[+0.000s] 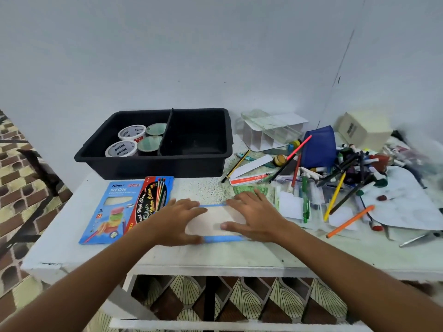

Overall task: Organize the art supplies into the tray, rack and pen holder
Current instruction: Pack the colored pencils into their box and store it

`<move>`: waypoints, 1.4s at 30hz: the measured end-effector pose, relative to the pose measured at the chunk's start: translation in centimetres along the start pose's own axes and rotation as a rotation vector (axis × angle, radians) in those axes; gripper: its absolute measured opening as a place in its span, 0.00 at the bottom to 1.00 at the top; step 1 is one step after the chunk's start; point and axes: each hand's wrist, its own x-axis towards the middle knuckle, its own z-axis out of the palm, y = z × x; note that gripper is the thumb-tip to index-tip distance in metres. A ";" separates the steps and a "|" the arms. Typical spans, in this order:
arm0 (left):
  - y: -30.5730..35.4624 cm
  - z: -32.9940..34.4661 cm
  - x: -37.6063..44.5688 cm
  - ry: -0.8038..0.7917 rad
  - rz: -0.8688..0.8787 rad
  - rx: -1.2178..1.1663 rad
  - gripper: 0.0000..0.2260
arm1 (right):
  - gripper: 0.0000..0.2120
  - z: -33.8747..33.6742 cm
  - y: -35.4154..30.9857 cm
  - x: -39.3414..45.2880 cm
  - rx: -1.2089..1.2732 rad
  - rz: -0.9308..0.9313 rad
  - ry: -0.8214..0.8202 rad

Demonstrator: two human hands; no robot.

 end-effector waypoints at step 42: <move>18.8 -10.3 26.5 0.362 -0.293 -0.873 0.03 | 0.10 -15.2 29.3 -6.4 0.863 0.758 0.128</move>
